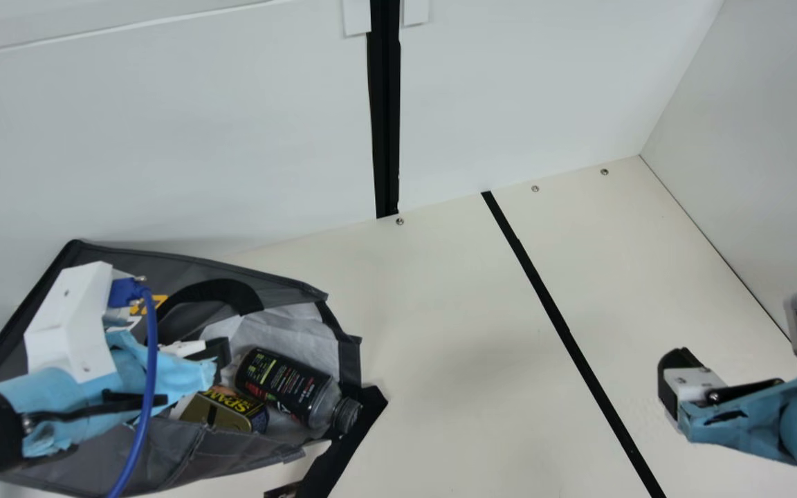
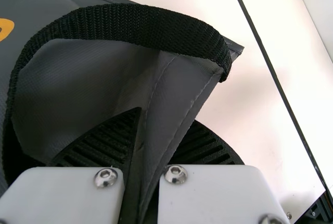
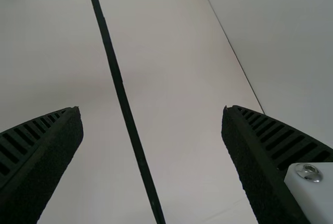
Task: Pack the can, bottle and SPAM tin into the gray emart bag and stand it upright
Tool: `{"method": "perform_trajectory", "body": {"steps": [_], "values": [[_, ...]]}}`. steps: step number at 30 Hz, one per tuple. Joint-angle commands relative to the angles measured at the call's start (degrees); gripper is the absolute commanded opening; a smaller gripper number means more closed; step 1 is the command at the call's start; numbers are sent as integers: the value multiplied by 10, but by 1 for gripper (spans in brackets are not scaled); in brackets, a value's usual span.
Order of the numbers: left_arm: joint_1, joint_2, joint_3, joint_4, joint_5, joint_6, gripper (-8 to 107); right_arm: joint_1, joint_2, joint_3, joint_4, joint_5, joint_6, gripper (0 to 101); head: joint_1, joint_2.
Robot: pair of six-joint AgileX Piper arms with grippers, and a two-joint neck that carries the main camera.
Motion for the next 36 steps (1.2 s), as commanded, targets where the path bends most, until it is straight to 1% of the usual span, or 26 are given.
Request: {"method": "perform_trajectory", "body": {"steps": [1, 12, 16, 19, 22, 26, 36], "values": [[0, 0, 0, 0, 0, 0, -8, 30, 11, -8, -8, 0, 13, 95, -13, 0], [0, 0, 0, 0, 0, 0, -8, 164, 69, -43, -54, 0, 81, 95, -13, 0], [0, 0, 0, 0, 0, 0, -8, 204, 86, -49, -61, -1, 100, 95, -13, 0], [0, 0, 0, 0, 0, 0, -8, 222, 98, -43, -58, -12, 108, 95, -13, 0], [0, 0, 0, 0, 0, 0, -8, 231, 108, -35, -47, -27, 108, 95, -13, 0], [0, 0, 0, 0, 0, 0, -8, 227, 120, -21, -22, -49, 93, 95, -13, 0], [0, 0, 0, 0, 0, 0, -8, 189, 144, 13, 64, -94, 19, 95, -13, 0]]}}
